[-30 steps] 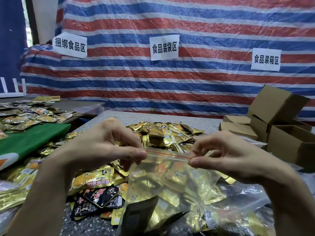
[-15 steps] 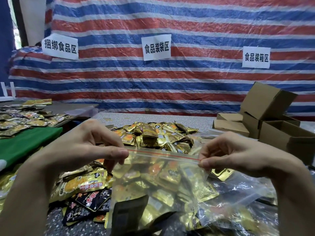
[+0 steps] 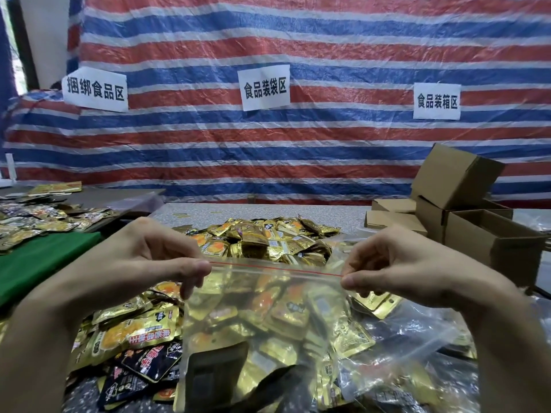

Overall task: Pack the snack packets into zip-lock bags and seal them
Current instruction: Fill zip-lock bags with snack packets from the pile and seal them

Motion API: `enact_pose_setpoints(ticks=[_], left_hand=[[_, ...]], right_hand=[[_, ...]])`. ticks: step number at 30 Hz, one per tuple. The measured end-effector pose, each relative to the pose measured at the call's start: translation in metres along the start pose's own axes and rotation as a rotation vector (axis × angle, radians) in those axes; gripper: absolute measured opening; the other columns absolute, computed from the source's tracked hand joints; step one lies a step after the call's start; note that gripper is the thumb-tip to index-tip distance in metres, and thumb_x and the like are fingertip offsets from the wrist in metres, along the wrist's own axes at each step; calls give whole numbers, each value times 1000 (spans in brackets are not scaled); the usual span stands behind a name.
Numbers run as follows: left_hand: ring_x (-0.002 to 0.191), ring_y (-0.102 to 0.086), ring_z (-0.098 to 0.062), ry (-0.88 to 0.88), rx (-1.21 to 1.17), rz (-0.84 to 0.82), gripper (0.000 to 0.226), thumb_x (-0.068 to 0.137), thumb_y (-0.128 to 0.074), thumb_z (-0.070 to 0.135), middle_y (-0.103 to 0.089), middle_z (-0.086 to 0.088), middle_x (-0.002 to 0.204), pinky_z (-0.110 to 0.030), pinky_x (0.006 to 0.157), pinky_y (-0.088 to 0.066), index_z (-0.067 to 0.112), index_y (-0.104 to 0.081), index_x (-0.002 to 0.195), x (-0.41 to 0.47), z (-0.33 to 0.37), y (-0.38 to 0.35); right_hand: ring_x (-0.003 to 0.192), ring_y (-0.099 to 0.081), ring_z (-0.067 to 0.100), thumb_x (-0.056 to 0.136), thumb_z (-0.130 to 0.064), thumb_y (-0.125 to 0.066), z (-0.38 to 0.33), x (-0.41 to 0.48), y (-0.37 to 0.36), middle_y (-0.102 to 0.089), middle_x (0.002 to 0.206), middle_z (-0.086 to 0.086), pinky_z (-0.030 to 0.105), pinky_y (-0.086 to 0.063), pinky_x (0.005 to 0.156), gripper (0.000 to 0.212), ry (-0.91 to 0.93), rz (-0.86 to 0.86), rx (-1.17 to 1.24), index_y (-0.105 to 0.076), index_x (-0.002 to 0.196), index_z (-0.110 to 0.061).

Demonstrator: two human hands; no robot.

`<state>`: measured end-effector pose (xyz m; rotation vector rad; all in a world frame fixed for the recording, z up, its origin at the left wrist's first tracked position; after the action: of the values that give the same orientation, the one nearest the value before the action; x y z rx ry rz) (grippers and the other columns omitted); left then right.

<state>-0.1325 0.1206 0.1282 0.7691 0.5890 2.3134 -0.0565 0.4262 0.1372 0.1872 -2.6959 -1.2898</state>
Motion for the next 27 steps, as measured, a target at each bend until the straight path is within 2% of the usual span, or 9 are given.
enact_pose_setpoints(ticks=[6,12,14,16,20,21,23,25,27], left_hand=[[69,-73,-23,131,133,141,29,87,-55,50,-76,-7,82,-28,55,-55,28,-70,77,11,-5,-8],[56,-70,-35,238,119,321,16,81,-56,42,-73,-12,72,-35,39,-53,31,-66,78,35,1,-22],[55,-69,-38,271,124,405,13,90,-58,30,-72,-15,69,-37,40,-56,28,-68,83,60,3,-20],[55,-70,-35,283,171,472,15,99,-54,19,-71,-17,69,-37,44,-58,20,-67,92,95,9,-15],[59,-70,-24,94,368,717,19,104,-47,10,-69,-16,96,-31,45,-58,4,-63,95,179,41,-15],[61,-69,-23,23,424,796,20,104,-45,8,-69,-16,95,-28,44,-56,5,-62,93,200,53,-20],[68,-67,-29,-143,423,915,21,104,-41,6,-68,-18,88,-41,53,-56,4,-61,97,238,75,-39],[67,-67,-33,-324,351,929,20,104,-39,5,-67,-21,82,-48,56,-56,-2,-58,101,264,88,-70],[63,-67,-29,-401,356,850,18,104,-42,6,-68,-20,78,-39,53,-58,-4,-58,104,276,81,-107]], right_hand=[[63,-61,14,64,-61,-81,-7,-12,-15,-72,73,3,33,-52,64,53,-199,-115,-168,-74,79,-10],[81,-68,27,74,-57,-79,-28,-19,-24,-74,85,7,44,-53,68,51,-39,-208,-136,-71,85,-8],[74,-65,29,76,-57,-78,-28,-18,-23,-74,84,9,40,-49,64,53,-37,-216,-121,-72,86,-5],[63,-60,17,78,-56,-77,-24,-19,-19,-72,75,7,33,-47,60,50,-36,-201,-109,-73,83,-7],[54,-54,12,83,-59,-71,-15,-22,-5,-63,60,1,31,-44,55,50,-41,-67,-144,-73,79,-9],[57,-57,15,86,-58,-67,-10,-23,-1,-66,65,5,34,-47,58,51,-50,-35,-135,-72,80,-8],[70,-66,27,92,-54,-61,1,-26,9,-72,81,15,43,-55,70,52,-82,12,-112,-72,86,-4],[78,-69,29,96,-50,-56,15,-30,19,-74,90,16,48,-56,81,49,-142,50,-78,-73,92,-4],[78,-70,27,98,-46,-55,29,-33,28,-76,91,12,41,-57,72,43,-199,98,-44,-73,94,-7]])
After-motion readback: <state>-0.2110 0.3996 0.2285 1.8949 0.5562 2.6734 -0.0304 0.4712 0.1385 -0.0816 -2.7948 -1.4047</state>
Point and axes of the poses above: each hand's wrist, its own x-axis towards the middle knuckle, its own y-axis out of the back of the hand, z = x × y, the point moved 3 cm from there along x, towards the middle knuckle
